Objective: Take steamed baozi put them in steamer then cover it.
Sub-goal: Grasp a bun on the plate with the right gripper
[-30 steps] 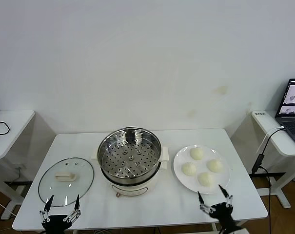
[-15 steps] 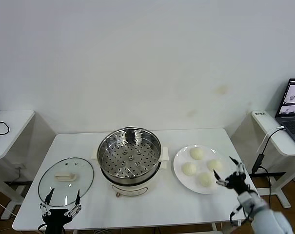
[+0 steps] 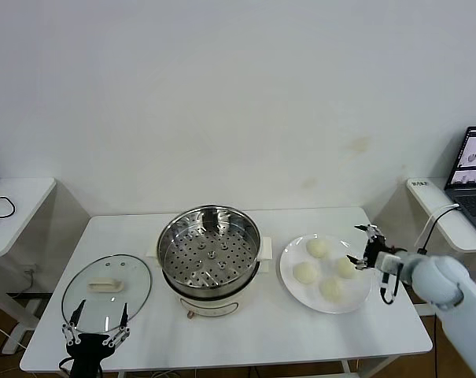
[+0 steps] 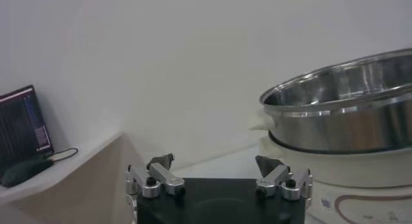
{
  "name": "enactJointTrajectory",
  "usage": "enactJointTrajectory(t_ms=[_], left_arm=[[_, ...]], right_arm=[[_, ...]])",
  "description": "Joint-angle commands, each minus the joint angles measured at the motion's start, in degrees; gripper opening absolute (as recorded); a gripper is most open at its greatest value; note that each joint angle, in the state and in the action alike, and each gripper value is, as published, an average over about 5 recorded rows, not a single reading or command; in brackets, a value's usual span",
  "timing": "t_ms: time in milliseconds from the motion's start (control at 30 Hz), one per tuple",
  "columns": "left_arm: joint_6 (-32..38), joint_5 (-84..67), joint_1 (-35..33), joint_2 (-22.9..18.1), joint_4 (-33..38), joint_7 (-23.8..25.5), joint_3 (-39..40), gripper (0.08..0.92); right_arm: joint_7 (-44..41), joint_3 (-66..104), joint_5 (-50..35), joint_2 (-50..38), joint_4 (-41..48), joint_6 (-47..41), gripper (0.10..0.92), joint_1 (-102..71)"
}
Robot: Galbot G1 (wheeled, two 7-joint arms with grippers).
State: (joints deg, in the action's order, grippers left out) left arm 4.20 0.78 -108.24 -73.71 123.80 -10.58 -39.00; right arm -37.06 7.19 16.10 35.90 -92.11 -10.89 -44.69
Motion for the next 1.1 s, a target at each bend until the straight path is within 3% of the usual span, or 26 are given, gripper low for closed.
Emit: enactJointTrajectory(t_ms=[33, 233, 533, 1100], left_arm=[[-0.35, 1.15, 0.51, -0.13, -0.18, -0.08, -0.3, 0.823], [-0.37, 1.2, 1.06, -0.24, -0.69, -0.05, -0.51, 0.823], [-0.34, 1.05, 1.38, -0.23, -1.29, -0.1, -1.44, 0.823], [-0.29, 1.19, 1.6, -0.21, -1.54, -0.13, -1.59, 0.823]], right_arm=[[-13.88, -28.96, -3.24, -3.39, 13.15, -1.45, 0.823, 30.4], [-16.86, -38.81, -5.16, 5.72, 22.11, -0.6, 0.823, 40.08], [-20.05, -45.09, -1.1, 16.89, 35.6, 2.15, 0.823, 45.0], [-17.27, -44.43, 4.25, 22.12, 42.5, 3.07, 0.823, 41.64]])
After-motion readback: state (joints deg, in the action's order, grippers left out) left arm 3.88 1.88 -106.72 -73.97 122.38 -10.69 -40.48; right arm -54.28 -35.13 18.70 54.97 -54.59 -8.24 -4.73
